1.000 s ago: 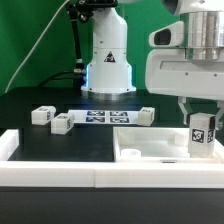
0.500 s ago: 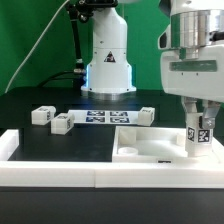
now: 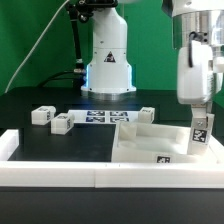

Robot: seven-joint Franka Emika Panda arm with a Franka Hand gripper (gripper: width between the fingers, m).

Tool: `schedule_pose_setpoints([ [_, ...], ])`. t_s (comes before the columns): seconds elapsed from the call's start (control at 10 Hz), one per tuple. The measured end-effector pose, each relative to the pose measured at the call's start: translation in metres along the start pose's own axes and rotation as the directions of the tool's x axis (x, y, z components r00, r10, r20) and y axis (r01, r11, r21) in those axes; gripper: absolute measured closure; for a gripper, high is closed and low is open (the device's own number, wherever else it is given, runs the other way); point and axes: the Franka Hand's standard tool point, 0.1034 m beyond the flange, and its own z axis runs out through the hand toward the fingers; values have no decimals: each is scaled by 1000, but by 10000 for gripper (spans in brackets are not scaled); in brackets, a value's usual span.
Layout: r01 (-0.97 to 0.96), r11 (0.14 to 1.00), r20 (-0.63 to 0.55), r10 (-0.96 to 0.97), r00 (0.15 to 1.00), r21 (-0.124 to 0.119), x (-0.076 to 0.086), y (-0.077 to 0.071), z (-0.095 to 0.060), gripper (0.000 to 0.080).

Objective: Assemble one leg

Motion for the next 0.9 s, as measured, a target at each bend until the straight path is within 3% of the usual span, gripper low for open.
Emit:
schedule_pose_setpoints([
  [0.5,-13,1000,-1,13,1000,-3,6,-1,0,505],
  [0.6,-6,1000,-1,6,1000,-3,6,-1,0,284],
  [0.7,-6,1000,-2,6,1000,-3,6,-1,0,284],
  [0.8,-4,1000,-2,4,1000,-3,6,-1,0,174],
  [0.9,-4,1000,-2,4,1000,-3,6,-1,0,157],
])
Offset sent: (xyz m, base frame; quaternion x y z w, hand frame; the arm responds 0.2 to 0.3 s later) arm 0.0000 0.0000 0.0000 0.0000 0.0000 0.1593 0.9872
